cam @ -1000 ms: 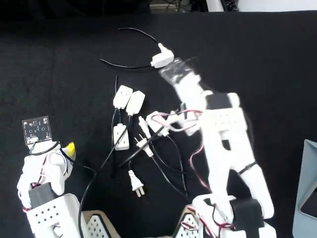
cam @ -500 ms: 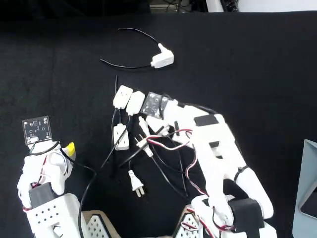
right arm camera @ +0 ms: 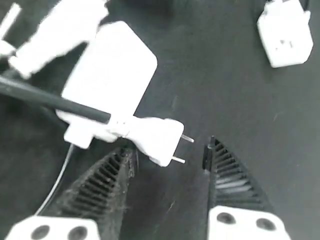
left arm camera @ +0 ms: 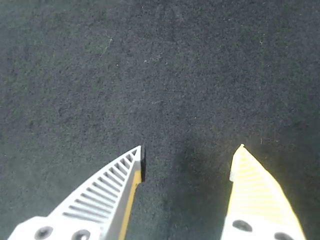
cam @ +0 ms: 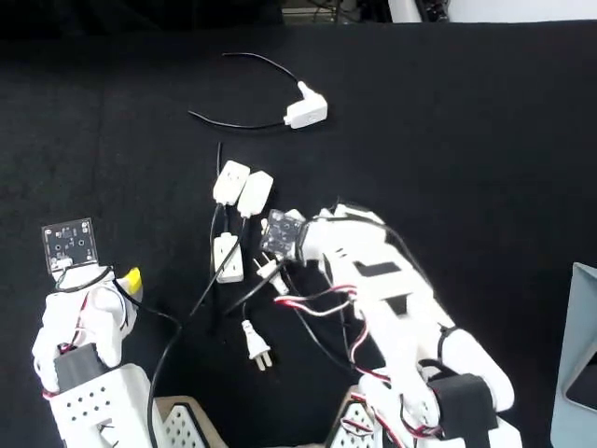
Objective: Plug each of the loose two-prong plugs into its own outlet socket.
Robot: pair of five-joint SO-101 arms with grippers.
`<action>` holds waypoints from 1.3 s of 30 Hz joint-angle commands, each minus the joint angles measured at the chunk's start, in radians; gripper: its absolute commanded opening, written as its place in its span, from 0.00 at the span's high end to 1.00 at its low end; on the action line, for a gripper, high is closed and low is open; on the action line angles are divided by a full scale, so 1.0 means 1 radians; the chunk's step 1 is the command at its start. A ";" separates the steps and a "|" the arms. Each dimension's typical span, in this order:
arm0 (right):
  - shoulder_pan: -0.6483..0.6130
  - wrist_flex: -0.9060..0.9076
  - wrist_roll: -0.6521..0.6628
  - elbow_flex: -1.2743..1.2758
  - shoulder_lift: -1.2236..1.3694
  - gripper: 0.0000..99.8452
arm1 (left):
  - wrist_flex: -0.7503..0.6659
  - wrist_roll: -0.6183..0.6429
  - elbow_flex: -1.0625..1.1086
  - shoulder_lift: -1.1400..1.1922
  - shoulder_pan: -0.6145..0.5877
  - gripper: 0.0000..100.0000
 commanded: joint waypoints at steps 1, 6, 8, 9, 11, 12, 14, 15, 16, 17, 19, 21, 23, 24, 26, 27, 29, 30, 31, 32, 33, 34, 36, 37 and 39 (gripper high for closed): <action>-0.043 -0.091 0.005 0.022 -0.025 0.78 | -0.005 0.002 -0.008 -0.009 0.008 0.71; -0.064 -0.127 0.005 0.033 -0.025 0.78 | -0.005 0.002 -0.008 -0.009 0.008 0.71; -0.064 -0.127 0.005 0.031 -0.025 0.78 | -0.005 0.002 -0.008 -0.009 0.008 0.71; -0.064 -0.127 0.005 0.031 -0.025 0.78 | -0.005 0.002 -0.008 -0.009 0.008 0.71; -0.064 -0.127 0.005 0.031 -0.024 0.78 | -0.005 0.002 -0.008 -0.009 0.008 0.71; -0.066 -0.127 0.003 0.031 -0.024 0.78 | -0.005 0.002 -0.008 -0.009 0.008 0.71; -0.066 -0.127 0.003 0.027 -0.012 0.79 | -0.005 0.002 -0.008 -0.009 0.008 0.71; -0.066 -0.127 0.003 0.018 0.005 0.79 | -0.005 0.002 -0.008 -0.009 0.008 0.71; -0.066 -0.127 0.003 0.007 0.028 0.81 | -0.005 0.002 -0.008 -0.009 0.008 0.71; -0.066 -0.127 0.003 -0.005 0.058 0.83 | -0.005 0.002 -0.008 -0.009 0.008 0.71; -0.066 -0.127 0.006 -0.039 0.125 0.88 | -0.005 0.002 -0.008 -0.009 0.008 0.71; -0.064 -0.127 0.008 -0.076 0.182 0.92 | -0.005 0.002 -0.008 -0.009 0.008 0.71; -0.058 -0.124 0.008 -0.107 0.209 0.94 | -0.005 0.002 -0.008 -0.009 0.008 0.71; -0.058 -0.121 0.008 -0.111 0.211 0.96 | -0.005 0.002 -0.008 -0.009 0.008 0.71; -0.058 -0.121 0.008 -0.114 0.211 0.99 | -0.005 0.002 -0.008 -0.009 0.008 0.71; -0.058 -0.120 0.008 -0.114 0.206 0.99 | -0.005 0.002 -0.008 -0.009 0.008 0.71; -0.055 -0.091 0.008 -0.113 0.185 0.99 | -0.005 0.002 -0.008 -0.009 0.008 0.71; -0.046 -0.051 0.008 -0.119 0.168 0.99 | -0.005 0.002 -0.008 -0.009 0.008 0.71; -0.040 -0.003 0.008 -0.127 0.147 0.99 | -0.005 0.002 -0.008 -0.009 0.008 0.71; -0.035 0.054 0.006 -0.142 0.120 0.99 | -0.005 0.002 -0.008 -0.009 0.008 0.71; -0.025 0.120 0.005 -0.159 0.090 0.99 | -0.005 0.002 -0.008 -0.009 0.008 0.71; -0.011 0.198 0.005 -0.182 0.059 0.99 | -0.005 0.002 -0.008 -0.009 0.008 0.71; 0.008 0.364 0.003 -0.240 -0.004 0.99 | -0.005 0.002 -0.008 -0.009 0.008 0.71; 0.017 0.451 -0.003 -0.277 -0.031 0.99 | -0.005 0.002 -0.008 -0.009 0.008 0.71; 0.028 0.612 -0.057 -0.357 -0.074 0.99 | -0.005 0.002 -0.008 -0.009 0.008 0.71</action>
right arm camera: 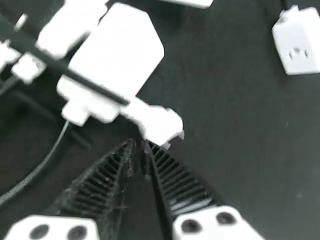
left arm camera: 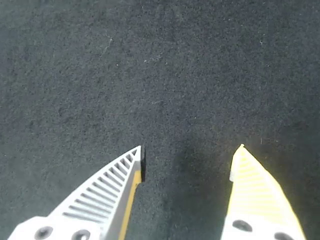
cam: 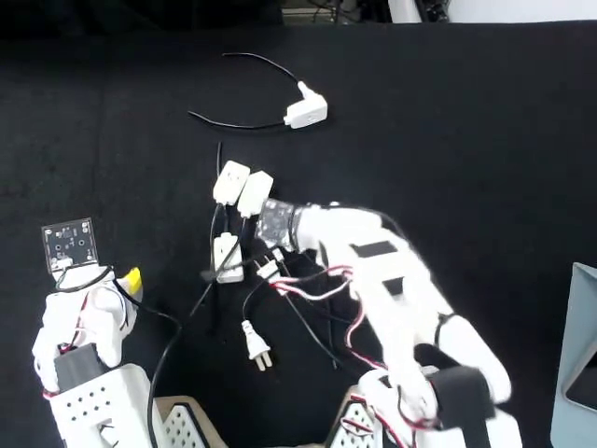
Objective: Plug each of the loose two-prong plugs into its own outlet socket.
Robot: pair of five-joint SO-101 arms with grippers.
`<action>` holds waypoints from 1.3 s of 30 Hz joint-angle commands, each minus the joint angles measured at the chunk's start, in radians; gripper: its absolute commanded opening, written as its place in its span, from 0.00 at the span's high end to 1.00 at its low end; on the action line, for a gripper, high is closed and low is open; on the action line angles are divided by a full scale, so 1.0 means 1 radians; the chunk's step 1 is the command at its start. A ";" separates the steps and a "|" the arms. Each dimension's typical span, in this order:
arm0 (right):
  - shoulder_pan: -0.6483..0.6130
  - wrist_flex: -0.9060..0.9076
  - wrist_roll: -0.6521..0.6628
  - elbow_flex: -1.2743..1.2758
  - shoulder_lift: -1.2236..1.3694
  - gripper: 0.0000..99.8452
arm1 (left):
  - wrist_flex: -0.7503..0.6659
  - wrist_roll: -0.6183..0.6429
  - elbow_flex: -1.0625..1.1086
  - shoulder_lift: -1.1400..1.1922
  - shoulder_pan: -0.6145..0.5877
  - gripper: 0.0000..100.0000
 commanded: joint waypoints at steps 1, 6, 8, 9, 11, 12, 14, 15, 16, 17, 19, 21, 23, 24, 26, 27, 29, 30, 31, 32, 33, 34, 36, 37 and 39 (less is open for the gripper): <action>0.025 0.304 -0.091 -0.166 -0.096 0.99 | -0.005 0.002 -0.008 -0.009 0.008 0.71; 0.021 0.526 -0.213 -0.302 -0.099 0.99 | -0.005 0.002 -0.008 -0.009 0.008 0.71; 0.020 0.523 -0.236 -0.311 -0.077 0.98 | -0.005 0.002 -0.008 -0.009 0.008 0.71; 0.018 0.508 -0.242 -0.308 -0.062 0.98 | -0.005 0.002 -0.008 -0.009 0.008 0.71; 0.018 0.471 -0.241 -0.305 -0.022 0.95 | -0.005 0.002 -0.008 -0.009 0.008 0.71; 0.023 0.453 -0.241 -0.305 0.002 0.92 | -0.005 0.002 -0.008 -0.009 0.008 0.71; 0.025 0.419 -0.241 -0.305 0.053 0.86 | -0.005 0.002 -0.008 -0.009 0.008 0.71; 0.023 0.400 -0.239 -0.300 0.077 0.83 | -0.005 0.002 -0.008 -0.009 0.008 0.71; 0.020 0.382 -0.236 -0.292 0.099 0.80 | -0.005 0.002 -0.008 -0.009 0.008 0.71; 0.014 0.364 -0.235 -0.283 0.117 0.78 | -0.005 0.002 -0.008 -0.009 0.008 0.71; -0.009 0.321 -0.203 -0.262 0.147 0.74 | -0.005 0.002 -0.008 -0.009 0.008 0.71; -0.018 0.273 -0.141 -0.226 0.163 0.71 | -0.005 0.002 -0.008 -0.009 0.008 0.71; -0.020 0.213 -0.100 -0.196 0.177 0.68 | -0.005 0.002 -0.008 -0.009 0.008 0.71; -0.018 0.183 -0.097 -0.183 0.179 0.68 | -0.005 0.002 -0.008 -0.009 0.008 0.71; -0.015 0.144 -0.097 -0.165 0.179 0.68 | -0.005 0.002 -0.008 -0.009 0.008 0.71; -0.015 0.133 -0.097 -0.162 0.179 0.68 | -0.005 0.002 -0.008 -0.009 0.008 0.71; -0.017 0.129 -0.097 -0.160 0.179 0.68 | -0.005 0.002 -0.008 -0.009 0.008 0.71; -0.018 0.129 -0.097 -0.160 0.179 0.68 | -0.005 0.002 -0.008 -0.009 0.008 0.71; -0.020 0.127 -0.097 -0.163 0.179 0.68 | -0.005 0.002 -0.008 -0.009 0.008 0.71; -0.023 0.117 -0.095 -0.165 0.179 0.68 | -0.005 0.002 -0.008 -0.009 0.008 0.71; -0.035 0.089 -0.095 -0.160 0.179 0.68 | -0.005 0.002 -0.008 -0.009 0.008 0.71; -0.041 0.063 -0.095 -0.156 0.180 0.68 | -0.005 0.002 -0.008 -0.009 0.008 0.71; -0.049 0.006 -0.095 -0.136 0.191 0.68 | -0.005 0.002 -0.008 -0.009 0.008 0.71; -0.060 -0.023 -0.095 -0.128 0.205 0.68 | -0.005 0.002 -0.008 -0.009 0.008 0.71; -0.080 -0.071 -0.101 -0.124 0.245 0.68 | -0.005 0.002 -0.008 -0.009 0.008 0.71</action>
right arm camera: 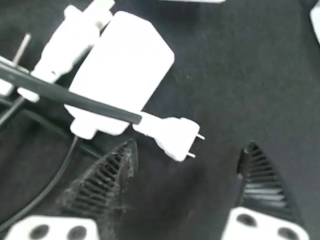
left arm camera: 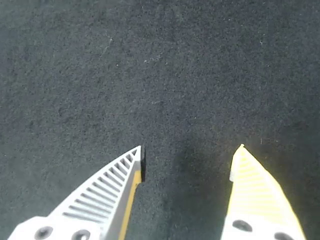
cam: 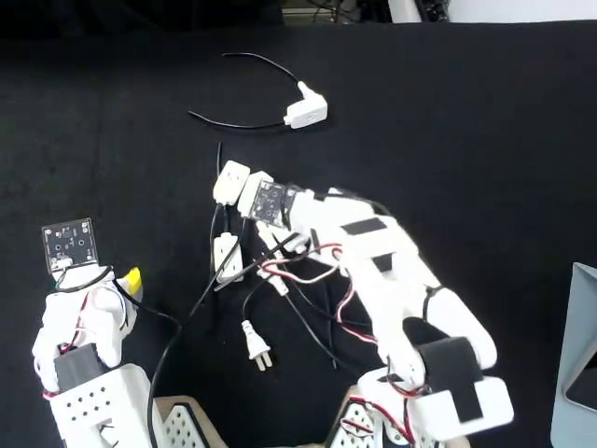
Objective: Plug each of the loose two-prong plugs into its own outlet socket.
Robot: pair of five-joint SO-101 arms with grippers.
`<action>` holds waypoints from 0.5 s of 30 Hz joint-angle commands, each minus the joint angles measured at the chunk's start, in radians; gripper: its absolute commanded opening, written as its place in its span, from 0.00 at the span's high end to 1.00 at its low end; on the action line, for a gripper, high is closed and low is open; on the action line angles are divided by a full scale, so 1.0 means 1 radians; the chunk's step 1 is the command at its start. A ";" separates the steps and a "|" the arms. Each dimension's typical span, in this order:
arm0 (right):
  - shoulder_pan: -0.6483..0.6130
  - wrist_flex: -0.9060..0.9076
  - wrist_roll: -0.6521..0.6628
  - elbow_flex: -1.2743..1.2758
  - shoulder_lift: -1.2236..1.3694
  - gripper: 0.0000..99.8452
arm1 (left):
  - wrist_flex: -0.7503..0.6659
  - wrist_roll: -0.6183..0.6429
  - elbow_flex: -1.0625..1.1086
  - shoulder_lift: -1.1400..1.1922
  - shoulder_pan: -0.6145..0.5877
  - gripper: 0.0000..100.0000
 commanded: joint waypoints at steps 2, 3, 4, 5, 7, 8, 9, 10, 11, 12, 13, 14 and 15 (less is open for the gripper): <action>-0.035 -0.100 0.002 -0.013 0.077 0.68 | -0.005 0.002 -0.008 -0.009 0.008 0.71; -0.035 -0.101 0.002 -0.028 0.097 0.68 | -0.005 0.002 -0.008 -0.009 0.008 0.71; -0.032 -0.098 0.002 -0.050 0.116 0.68 | -0.005 0.002 -0.008 -0.009 0.008 0.71; -0.029 -0.089 0.002 -0.074 0.131 0.68 | -0.005 0.002 -0.008 -0.009 0.008 0.71; -0.021 -0.063 0.002 -0.114 0.160 0.69 | -0.005 0.002 -0.008 -0.009 0.008 0.71; -0.018 -0.049 0.002 -0.133 0.170 0.71 | -0.005 0.002 -0.008 -0.009 0.008 0.71; -0.017 -0.037 0.002 -0.147 0.174 0.75 | -0.005 0.002 -0.008 -0.009 0.008 0.71; -0.014 -0.028 0.002 -0.159 0.177 0.80 | -0.005 0.002 -0.008 -0.009 0.008 0.71; -0.012 -0.020 0.002 -0.168 0.176 0.86 | -0.005 0.002 -0.008 -0.009 0.008 0.71; -0.012 -0.009 0.002 -0.174 0.168 0.91 | -0.005 0.002 -0.008 -0.009 0.008 0.71; -0.012 0.000 0.002 -0.176 0.157 0.97 | -0.005 0.002 -0.008 -0.009 0.008 0.71; -0.012 0.009 0.002 -0.176 0.140 0.99 | -0.005 0.002 -0.008 -0.009 0.008 0.71; -0.012 0.028 0.002 -0.173 0.119 0.98 | -0.005 0.002 -0.008 -0.009 0.008 0.71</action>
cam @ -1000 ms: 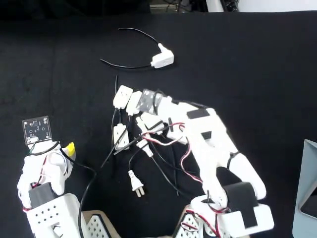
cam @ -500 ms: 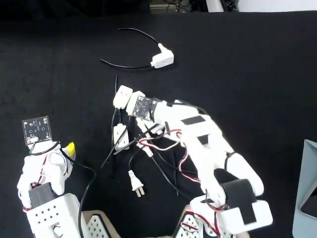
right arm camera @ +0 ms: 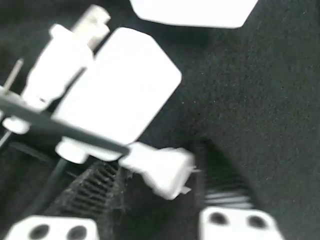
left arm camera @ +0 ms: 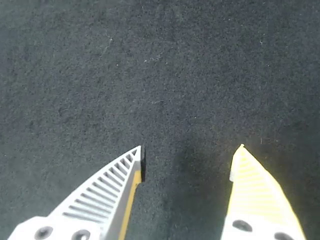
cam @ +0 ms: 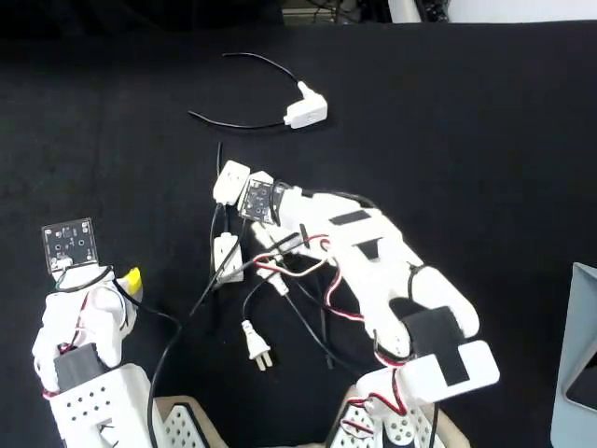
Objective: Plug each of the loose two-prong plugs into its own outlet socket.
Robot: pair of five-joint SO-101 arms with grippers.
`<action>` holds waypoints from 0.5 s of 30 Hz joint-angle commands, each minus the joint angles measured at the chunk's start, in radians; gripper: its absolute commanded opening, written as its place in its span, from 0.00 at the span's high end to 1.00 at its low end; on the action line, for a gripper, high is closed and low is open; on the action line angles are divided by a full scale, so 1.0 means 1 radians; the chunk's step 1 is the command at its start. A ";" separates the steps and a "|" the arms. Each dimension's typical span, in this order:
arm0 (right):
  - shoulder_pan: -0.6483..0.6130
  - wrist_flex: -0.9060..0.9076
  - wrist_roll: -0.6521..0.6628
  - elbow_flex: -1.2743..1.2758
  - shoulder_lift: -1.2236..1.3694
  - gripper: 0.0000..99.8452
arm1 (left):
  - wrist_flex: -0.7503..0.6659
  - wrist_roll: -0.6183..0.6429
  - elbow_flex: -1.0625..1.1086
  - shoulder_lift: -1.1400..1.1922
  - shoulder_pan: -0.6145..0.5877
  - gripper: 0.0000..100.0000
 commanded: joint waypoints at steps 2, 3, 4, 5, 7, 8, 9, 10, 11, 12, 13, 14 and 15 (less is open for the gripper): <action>0.011 0.078 0.002 -0.048 -0.096 0.99 | -0.005 0.002 -0.008 -0.009 0.008 0.71; 0.011 0.114 0.002 -0.051 -0.125 0.99 | -0.005 0.002 -0.008 -0.009 0.008 0.71; 0.011 0.149 0.002 -0.053 -0.154 0.99 | -0.005 0.002 -0.008 -0.009 0.008 0.71; 0.011 0.186 0.002 -0.053 -0.183 0.99 | -0.005 0.002 -0.008 -0.009 0.008 0.71; 0.011 0.256 0.000 -0.053 -0.240 0.99 | -0.005 0.002 -0.008 -0.009 0.008 0.71; 0.011 0.295 -0.006 -0.053 -0.263 0.99 | -0.005 0.002 -0.008 -0.009 0.008 0.71; 0.011 0.328 -0.028 -0.053 -0.283 0.99 | -0.005 0.002 -0.008 -0.009 0.008 0.71; 0.011 0.356 -0.060 -0.050 -0.300 0.99 | -0.005 0.002 -0.008 -0.009 0.008 0.71; 0.011 0.382 -0.100 -0.050 -0.311 0.99 | -0.005 0.002 -0.008 -0.009 0.008 0.71; 0.012 0.404 -0.141 -0.050 -0.315 0.99 | -0.005 0.002 -0.008 -0.009 0.008 0.71; 0.021 0.420 -0.186 -0.048 -0.315 0.99 | -0.005 0.002 -0.008 -0.009 0.008 0.71; 0.031 0.428 -0.232 -0.047 -0.314 0.99 | -0.005 0.002 -0.008 -0.009 0.008 0.71; 0.043 0.433 -0.278 -0.047 -0.314 0.99 | -0.005 0.002 -0.008 -0.009 0.008 0.71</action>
